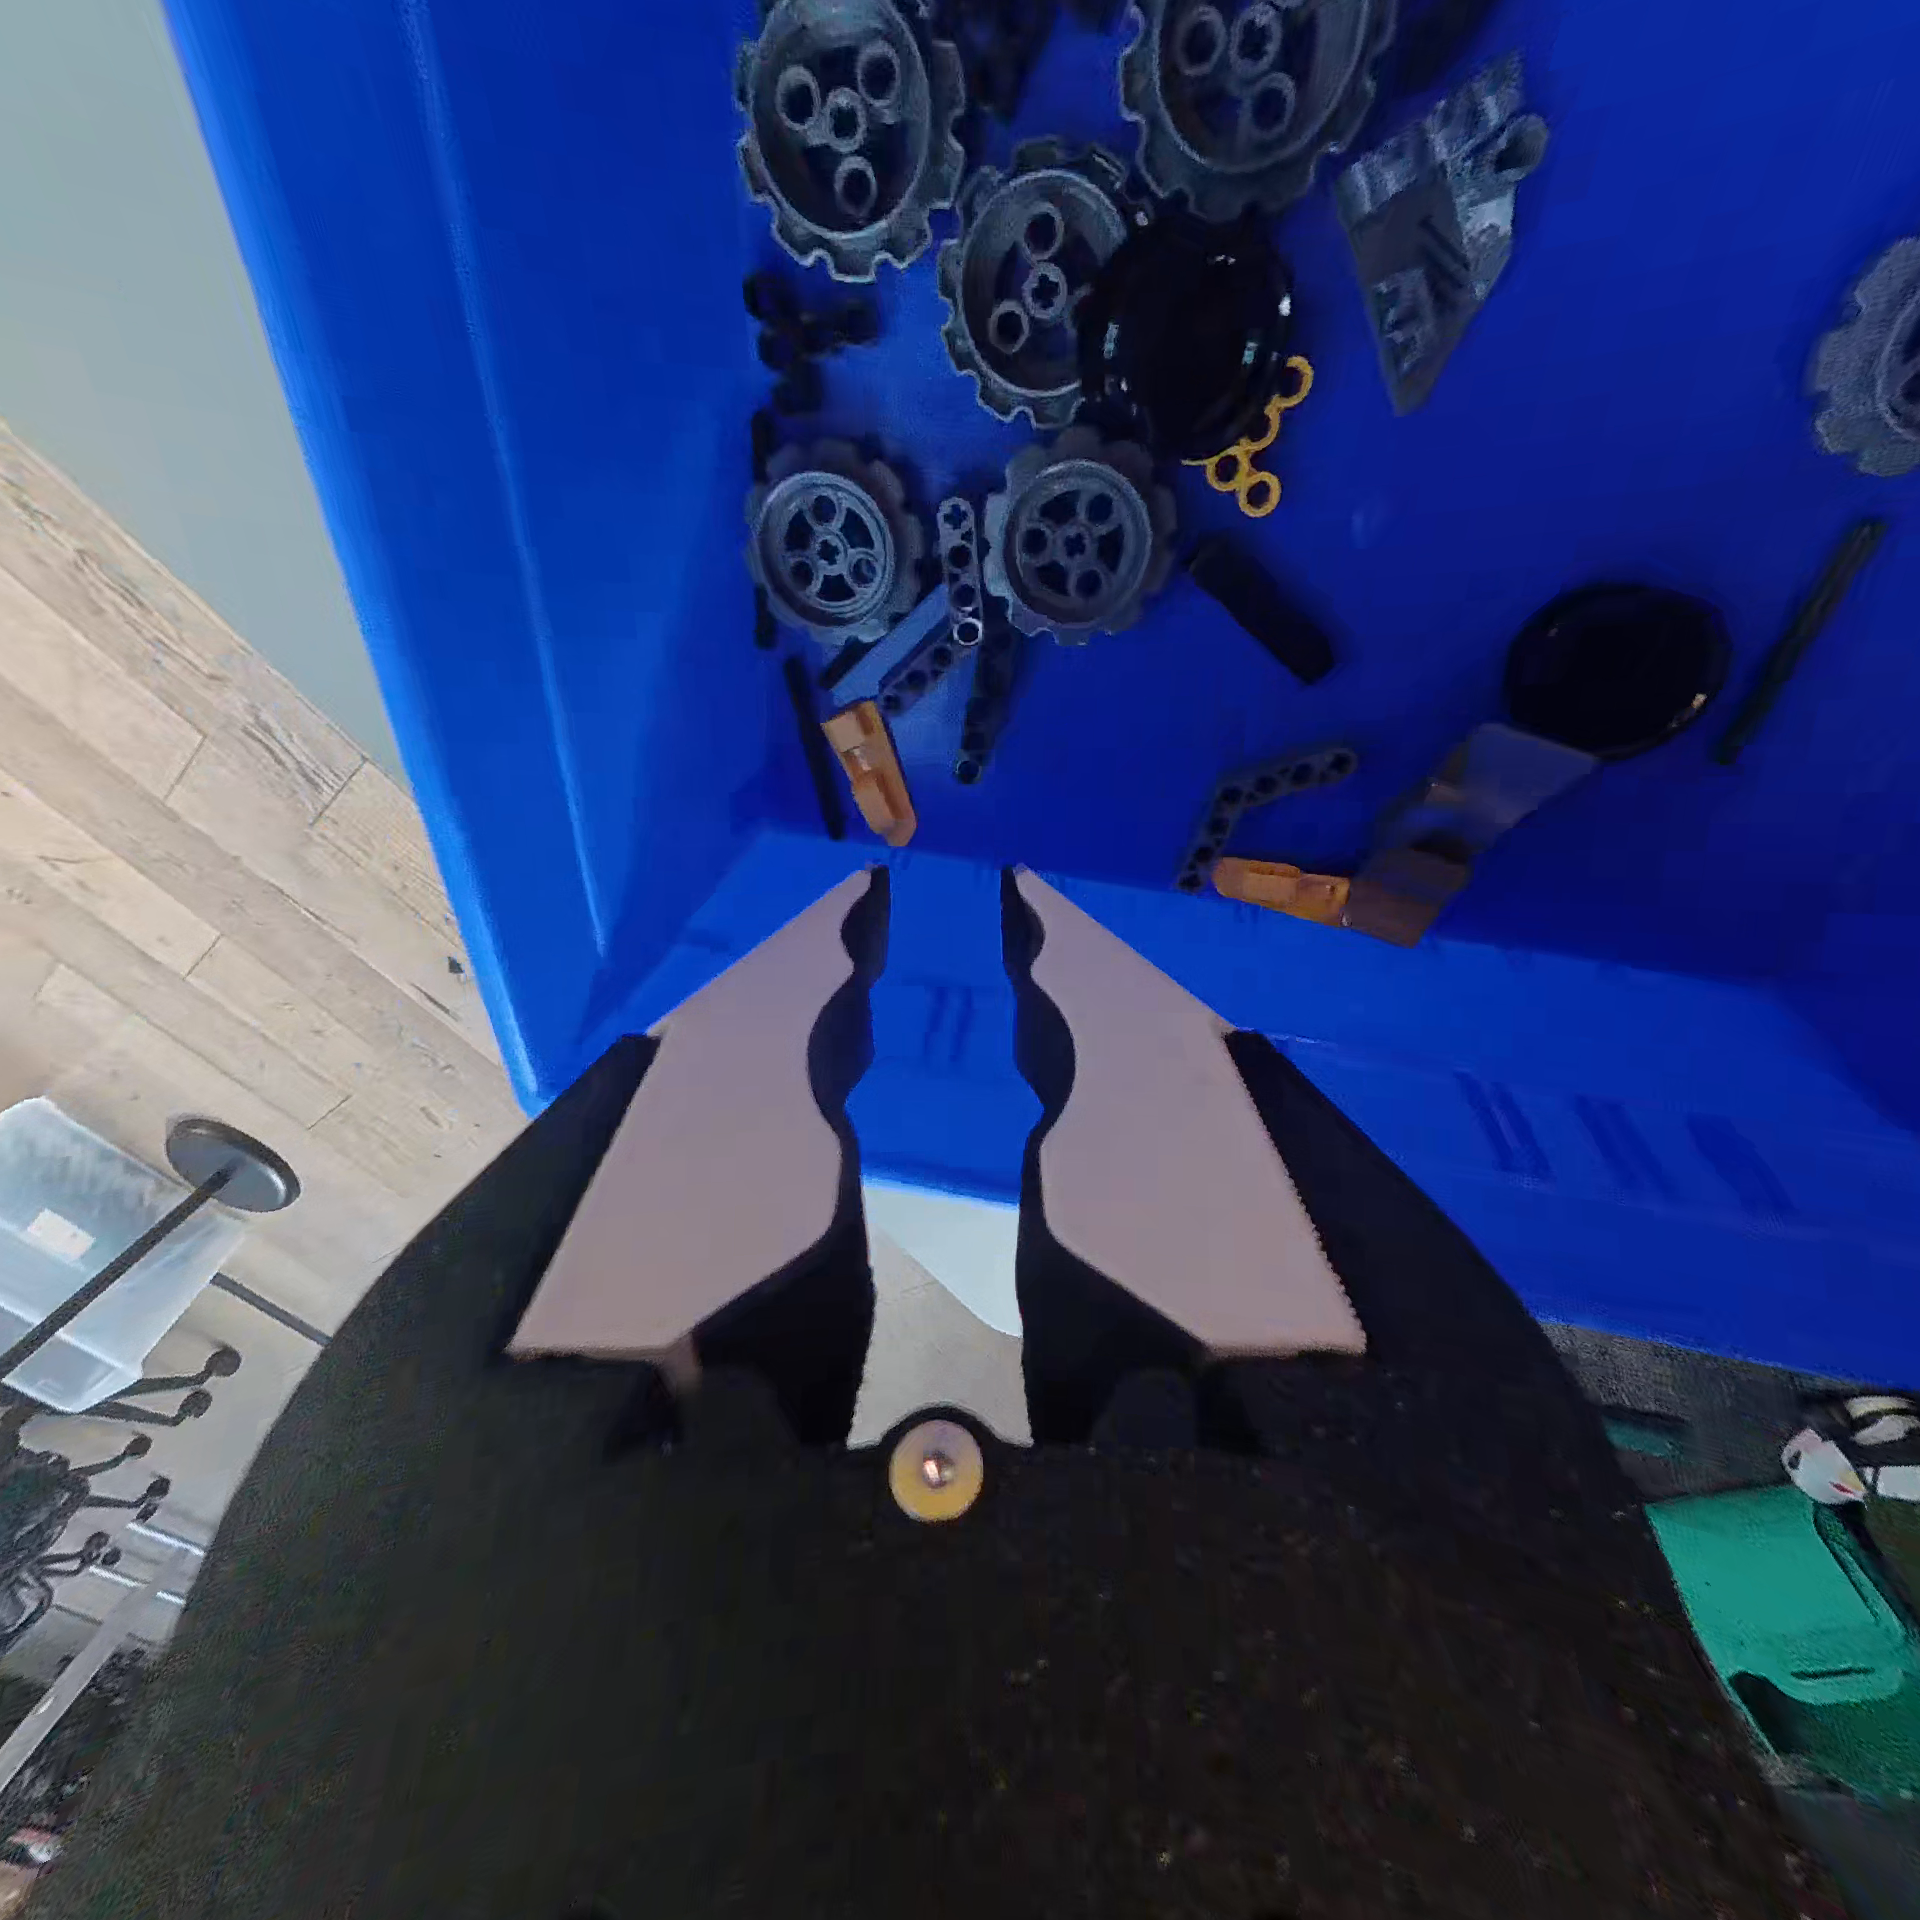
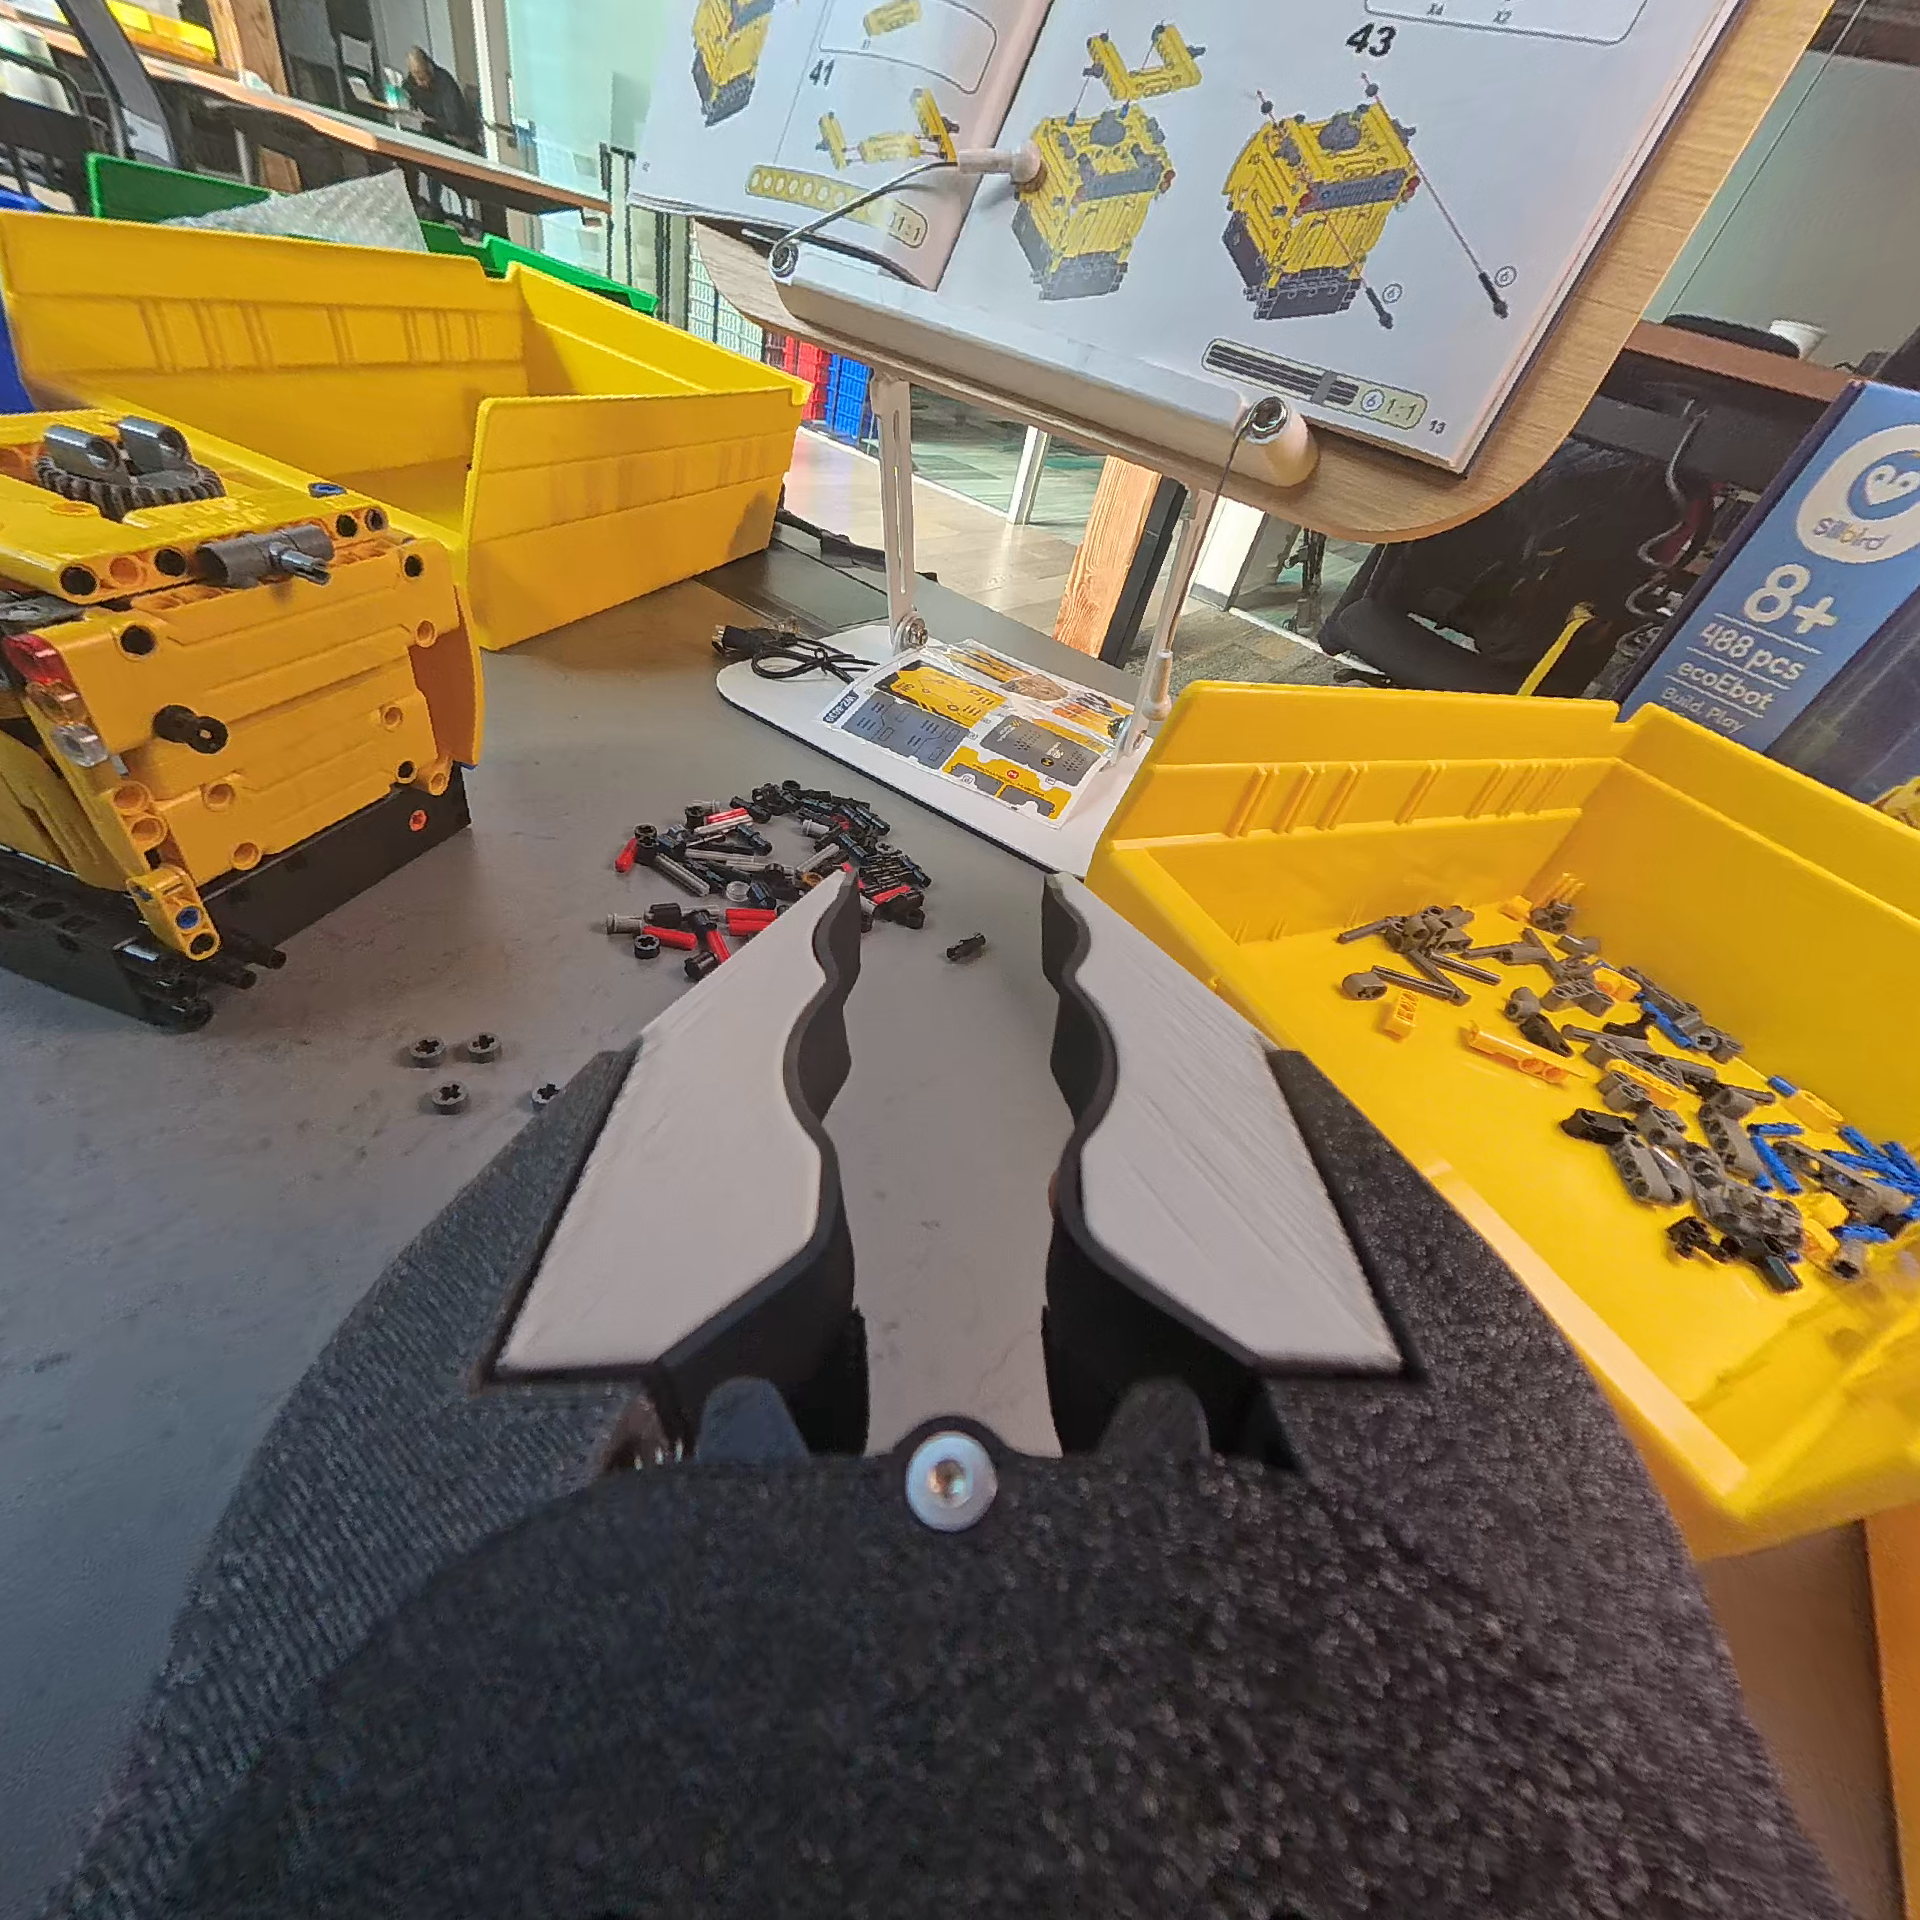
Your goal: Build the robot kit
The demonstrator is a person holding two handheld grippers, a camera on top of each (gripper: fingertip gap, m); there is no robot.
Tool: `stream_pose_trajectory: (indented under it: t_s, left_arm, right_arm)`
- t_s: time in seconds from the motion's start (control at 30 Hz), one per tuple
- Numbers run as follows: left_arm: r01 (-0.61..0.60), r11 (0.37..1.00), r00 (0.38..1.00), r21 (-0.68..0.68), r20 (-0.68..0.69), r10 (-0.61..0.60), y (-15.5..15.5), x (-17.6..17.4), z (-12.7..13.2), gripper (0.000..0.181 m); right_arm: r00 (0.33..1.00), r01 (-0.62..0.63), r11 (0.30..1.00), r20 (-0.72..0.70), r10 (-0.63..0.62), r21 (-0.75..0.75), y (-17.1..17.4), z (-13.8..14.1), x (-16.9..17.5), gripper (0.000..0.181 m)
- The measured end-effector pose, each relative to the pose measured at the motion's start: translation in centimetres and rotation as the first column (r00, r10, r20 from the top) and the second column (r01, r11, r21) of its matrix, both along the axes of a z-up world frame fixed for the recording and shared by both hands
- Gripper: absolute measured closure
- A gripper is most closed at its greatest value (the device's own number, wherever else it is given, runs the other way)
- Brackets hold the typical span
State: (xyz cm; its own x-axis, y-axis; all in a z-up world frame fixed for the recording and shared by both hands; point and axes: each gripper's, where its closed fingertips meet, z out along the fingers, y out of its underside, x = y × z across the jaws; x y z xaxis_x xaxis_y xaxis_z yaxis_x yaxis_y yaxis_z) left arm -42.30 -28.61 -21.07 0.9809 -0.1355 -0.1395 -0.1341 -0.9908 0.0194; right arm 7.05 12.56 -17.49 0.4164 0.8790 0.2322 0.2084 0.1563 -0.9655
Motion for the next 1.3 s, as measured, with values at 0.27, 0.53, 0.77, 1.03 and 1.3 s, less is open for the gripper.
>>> stream_pose_trajectory:
  t_s: [0.27,0.53,0.77,1.03,1.3]
  left_arm:
    - [0.022,0.99,0.987,-0.137,-0.154,-0.043,1.0,-3.1,-3.2,0.159]
    - [0.042,0.971,0.996,-0.235,-0.072,-0.061,0.3,-2.8,-5.5,0.157]
    - [0.191,0.96,0.971,-0.205,0.18,-0.155,0.0,2.4,-5.9,0.173]
    - [0.127,0.991,0.971,0.036,0.2,-0.132,3.6,3.0,-3.4,0.15]
    - [0.195,0.965,0.94,0.175,0.248,-0.235,8.1,6.0,-4.5,0.149]
  right_arm:
    - [1.0,0.01,1.0,0.008,-0.01,0.008,0.0,-0.1,0.0,0.147]
    - [1.0,0.012,1.0,0.016,-0.012,0.005,0.1,-0.2,-0.1,0.147]
    - [1.0,0.013,1.0,0.022,-0.013,0.007,0.1,-0.3,-0.2,0.147]
    - [1.0,0.011,1.0,0.029,-0.011,0.012,0.0,-0.4,-0.3,0.147]
    - [0.999,0.014,1.0,0.035,-0.015,0.018,0.0,-0.4,-0.1,0.147]
